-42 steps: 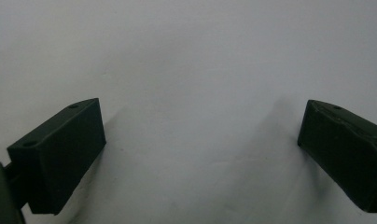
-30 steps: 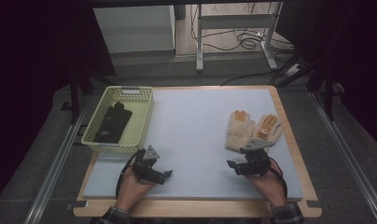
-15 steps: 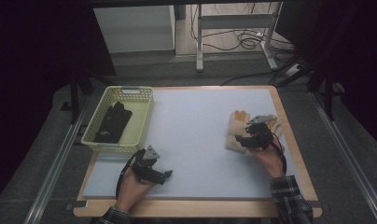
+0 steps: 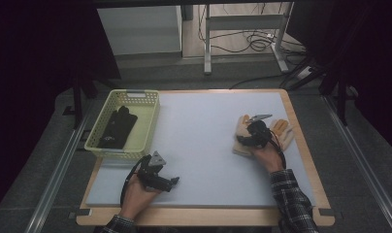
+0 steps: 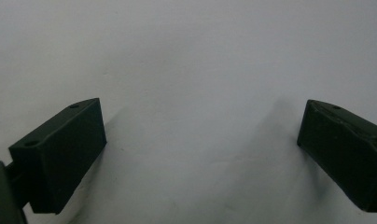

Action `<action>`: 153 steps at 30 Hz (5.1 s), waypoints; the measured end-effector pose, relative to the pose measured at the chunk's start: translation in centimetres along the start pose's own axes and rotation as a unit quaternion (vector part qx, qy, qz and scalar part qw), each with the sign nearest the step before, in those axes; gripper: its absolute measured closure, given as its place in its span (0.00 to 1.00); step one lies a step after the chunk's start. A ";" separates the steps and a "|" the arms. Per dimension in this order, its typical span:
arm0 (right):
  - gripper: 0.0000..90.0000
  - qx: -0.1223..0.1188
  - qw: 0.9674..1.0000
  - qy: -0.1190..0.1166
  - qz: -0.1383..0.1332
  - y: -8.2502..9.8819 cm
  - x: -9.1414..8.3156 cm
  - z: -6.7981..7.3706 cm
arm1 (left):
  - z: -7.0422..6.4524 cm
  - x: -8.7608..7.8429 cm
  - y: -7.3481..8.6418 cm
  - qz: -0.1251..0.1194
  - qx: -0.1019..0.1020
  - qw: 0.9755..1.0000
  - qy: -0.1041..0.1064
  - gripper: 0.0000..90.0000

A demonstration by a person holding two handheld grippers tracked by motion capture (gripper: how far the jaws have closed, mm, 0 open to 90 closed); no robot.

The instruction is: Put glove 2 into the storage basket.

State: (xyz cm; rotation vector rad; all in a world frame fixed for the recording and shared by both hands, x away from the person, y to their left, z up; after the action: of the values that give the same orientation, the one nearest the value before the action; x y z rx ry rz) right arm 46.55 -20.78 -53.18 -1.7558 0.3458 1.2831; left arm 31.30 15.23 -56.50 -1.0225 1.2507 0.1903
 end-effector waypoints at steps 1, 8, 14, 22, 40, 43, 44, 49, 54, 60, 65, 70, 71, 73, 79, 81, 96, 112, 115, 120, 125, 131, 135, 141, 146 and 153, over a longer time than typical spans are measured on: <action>0.56 0.005 1.000 -0.003 0.001 0.1 -0.1 0.1 | 0.0 0.0 0.0 0.000 0.000 1.000 0.000 0.01; 0.60 0.014 1.000 -0.014 -0.004 0.5 -0.7 0.1 | 0.0 0.0 0.0 0.000 0.000 1.000 0.000 0.01; 0.59 0.004 0.999 -0.023 -0.025 0.5 -2.6 0.9 | 0.0 0.0 0.0 0.000 0.000 1.000 0.000 0.01; 0.58 -0.039 0.996 -0.052 -0.063 -0.5 -6.7 4.7 | 0.0 0.0 0.0 0.000 0.000 1.000 0.000 0.02; 0.50 -0.097 0.987 -0.121 -0.031 -0.6 -1.8 14.1 | 0.0 0.0 0.0 0.000 -0.001 1.000 0.000 0.02; 0.39 -0.103 0.985 -0.135 0.006 -0.1 -0.1 14.8 | 0.0 0.0 0.0 0.000 -0.001 1.000 0.000 0.02; 0.38 -0.106 0.986 -0.131 -0.003 0.0 -0.2 14.9 | 0.0 0.0 0.0 0.000 -0.001 1.000 0.000 0.02; 0.34 -0.105 0.986 -0.129 -0.020 -0.3 -2.0 14.0 | 0.0 0.0 0.0 0.000 0.000 1.000 -0.001 0.02; 0.51 -0.105 0.988 -0.107 -0.030 0.6 -3.6 12.6 | 0.0 0.0 0.0 0.000 0.001 1.000 -0.001 0.02; 0.75 -0.104 0.990 -0.084 -0.035 3.3 -4.4 10.7 | 0.0 0.0 0.0 0.000 0.000 1.000 0.000 0.02; 0.72 -0.079 0.994 -0.066 -0.036 4.7 -4.8 8.4 | 0.0 0.0 0.0 0.000 0.000 1.000 0.000 0.02; 0.69 -0.044 0.997 -0.053 -0.047 5.4 -5.7 5.6 | 0.0 0.0 0.0 0.000 0.000 1.000 0.000 0.02; 0.69 -0.038 0.997 -0.050 -0.048 5.5 -5.9 5.0 | 0.0 0.0 0.0 0.000 0.000 1.000 0.000 0.02; 0.69 -0.026 0.998 -0.041 -0.051 5.6 -6.3 3.9 | 0.0 0.0 0.0 0.000 -0.001 1.000 0.000 0.02; 0.69 0.016 0.998 -0.002 -0.058 5.7 -7.8 -0.3 | 0.0 0.0 0.0 0.000 -0.001 1.000 0.000 0.02; 0.67 0.032 0.998 0.010 -0.059 5.8 -8.1 -1.7 | 0.0 0.0 0.0 0.000 -0.001 1.000 0.000 0.02; 0.40 0.073 0.995 0.064 -0.019 6.4 -4.3 -6.0 | 0.0 0.0 0.0 0.000 -0.001 1.000 0.000 0.02; 0.65 0.068 0.996 0.044 -0.036 6.4 -5.0 -5.1 | 0.0 0.0 0.0 0.000 -0.001 1.000 0.000 0.02; 0.65 0.058 0.997 0.034 -0.050 6.1 -6.0 -4.3 | 0.0 0.0 0.0 0.000 -0.001 1.000 0.000 0.02; 0.65 0.037 0.997 0.020 -0.068 5.3 -7.5 -2.7 | 0.0 0.0 0.0 0.000 -0.001 1.000 0.000 0.02; 0.65 0.011 0.996 -0.004 -0.084 4.3 -8.9 -0.5 | 0.0 0.0 0.0 0.000 -0.001 1.000 0.000 0.02; 0.64 -0.029 0.994 -0.032 -0.095 2.9 -9.9 2.6 | 0.0 0.0 0.0 0.000 0.000 1.000 -0.001 0.02; 0.64 -0.054 0.992 -0.054 -0.098 2.0 -10.2 4.8 | 0.0 0.0 0.0 -0.001 -0.001 1.000 -0.001 0.02; 0.64 -0.091 0.987 -0.091 -0.096 0.7 -10.2 8.2 | 0.0 0.0 0.0 -0.001 -0.001 1.000 -0.001 0.02; 0.64 -0.121 0.982 -0.117 -0.089 -0.8 -9.6 11.4 | 0.0 0.0 0.0 0.000 0.000 1.000 -0.001 0.02; 0.64 -0.140 0.982 -0.114 -0.054 -1.9 -6.2 13.9 | 0.0 0.0 0.0 -0.001 -0.002 1.000 0.000 0.02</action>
State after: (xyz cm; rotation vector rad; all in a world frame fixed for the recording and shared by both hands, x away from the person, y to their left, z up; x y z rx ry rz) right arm 36.72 -10.44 -47.57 -1.8058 -0.0630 1.4906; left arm 31.31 15.24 -56.51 -1.0264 1.2491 0.1908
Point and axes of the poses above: each handheld gripper's, and its own axes: x roughly forward along the jaws, y roughly out of its underside, z roughly to its left, the point moved 2 cm from there along x, roughly forward along the jaws, and after that the axes turned 12 degrees about z, right-handed, at the moved point
